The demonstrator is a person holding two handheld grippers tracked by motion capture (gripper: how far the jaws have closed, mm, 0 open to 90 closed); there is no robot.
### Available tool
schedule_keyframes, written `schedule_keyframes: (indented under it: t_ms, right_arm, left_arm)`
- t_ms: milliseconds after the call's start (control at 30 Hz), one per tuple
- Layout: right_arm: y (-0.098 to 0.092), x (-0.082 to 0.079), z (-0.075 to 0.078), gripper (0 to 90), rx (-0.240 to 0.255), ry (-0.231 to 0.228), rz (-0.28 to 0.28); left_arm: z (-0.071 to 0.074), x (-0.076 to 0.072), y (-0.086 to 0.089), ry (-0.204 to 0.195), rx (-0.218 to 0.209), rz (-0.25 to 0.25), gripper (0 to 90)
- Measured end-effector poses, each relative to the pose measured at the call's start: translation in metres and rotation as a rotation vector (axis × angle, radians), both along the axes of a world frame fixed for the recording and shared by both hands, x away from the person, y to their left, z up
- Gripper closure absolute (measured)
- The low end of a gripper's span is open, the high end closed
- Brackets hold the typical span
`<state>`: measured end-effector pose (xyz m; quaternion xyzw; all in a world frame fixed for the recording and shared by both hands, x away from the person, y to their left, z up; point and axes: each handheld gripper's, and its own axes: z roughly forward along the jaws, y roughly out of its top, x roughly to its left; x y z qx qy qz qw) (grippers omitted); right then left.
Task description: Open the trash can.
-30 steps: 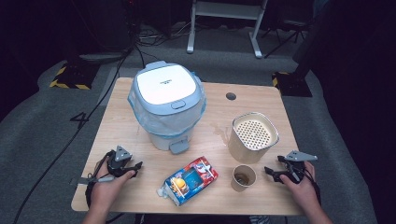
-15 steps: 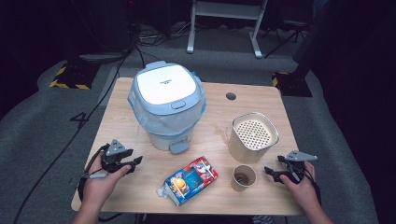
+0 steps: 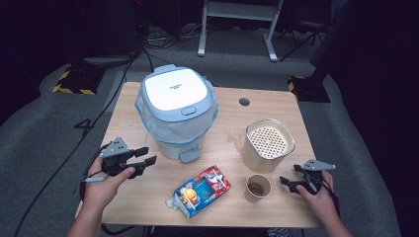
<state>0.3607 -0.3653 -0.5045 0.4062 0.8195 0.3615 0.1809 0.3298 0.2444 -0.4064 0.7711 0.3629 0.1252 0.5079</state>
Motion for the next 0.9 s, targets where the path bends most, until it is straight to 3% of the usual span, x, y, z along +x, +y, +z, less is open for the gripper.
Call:
schedule_keyframes:
  t_ms: [167, 267, 367, 667, 767, 900]
  right_arm:
    - [0.000, 0.000, 0.000, 16.1, 0.000, 0.000, 0.000]
    - [0.000, 0.000, 0.000, 16.1, 0.000, 0.000, 0.000]
    - [0.000, 0.000, 0.000, 16.1, 0.000, 0.000, 0.000]
    - [0.000, 0.000, 0.000, 16.1, 0.000, 0.000, 0.000]
    - [0.000, 0.000, 0.000, 16.2, 0.000, 0.000, 0.000]
    - [0.000, 0.000, 0.000, 16.2, 0.000, 0.000, 0.000]
  left_arm:
    - [0.008, 0.002, 0.006, -0.053, -0.043, -0.022, 59.2]
    - [0.016, 0.002, 0.008, -0.080, -0.097, -0.068, 60.6]
    - [0.022, 0.004, 0.006, -0.099, -0.125, -0.112, 61.9]
    - [0.048, 0.009, 0.004, -0.128, -0.122, -0.171, 71.2]
    - [0.064, 0.015, -0.001, -0.140, -0.119, -0.209, 72.5]
    - [0.074, 0.019, -0.007, -0.148, -0.126, -0.250, 72.4]
